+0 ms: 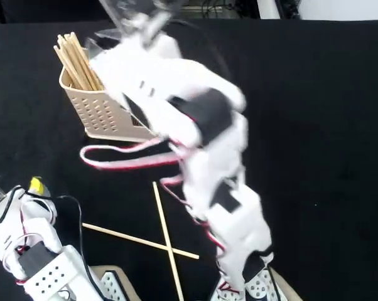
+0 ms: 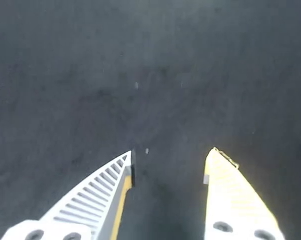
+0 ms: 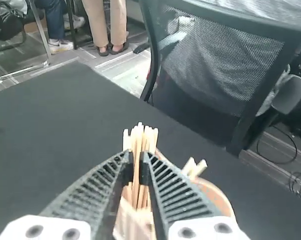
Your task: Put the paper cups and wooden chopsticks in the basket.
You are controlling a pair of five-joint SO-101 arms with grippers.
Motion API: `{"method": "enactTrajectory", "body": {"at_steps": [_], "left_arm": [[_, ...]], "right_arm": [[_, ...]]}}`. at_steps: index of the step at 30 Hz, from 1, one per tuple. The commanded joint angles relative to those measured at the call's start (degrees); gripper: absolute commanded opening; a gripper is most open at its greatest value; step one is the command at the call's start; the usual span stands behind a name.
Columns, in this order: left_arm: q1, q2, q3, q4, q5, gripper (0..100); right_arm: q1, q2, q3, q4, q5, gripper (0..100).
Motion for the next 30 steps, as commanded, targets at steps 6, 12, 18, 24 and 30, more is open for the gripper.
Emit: {"method": "enactTrajectory", "body": {"at_steps": [6, 12, 18, 24, 30], "left_arm": [[0.66, -0.53, -6.2, 7.56, -5.01, 24], [0.57, -0.62, -6.81, 11.25, -8.09, 24], [0.13, -0.62, -6.81, 13.1, -10.29, 24], [0.13, -0.62, -6.37, 12.75, -10.37, 24], [0.13, -0.62, -6.2, 12.75, -10.9, 24]], "right_arm": [[1.49, -28.26, 22.73, 4.48, -0.62, 3.3], [1.41, -52.62, 67.03, 4.13, -3.96, 3.3], [0.35, -65.27, 105.89, -2.2, -7.56, 3.3], [-8.97, -61.14, 135.69, -28.57, -14.07, 3.3], [-9.67, -44.44, 137.89, -40.88, -20.57, 17.9]]}}
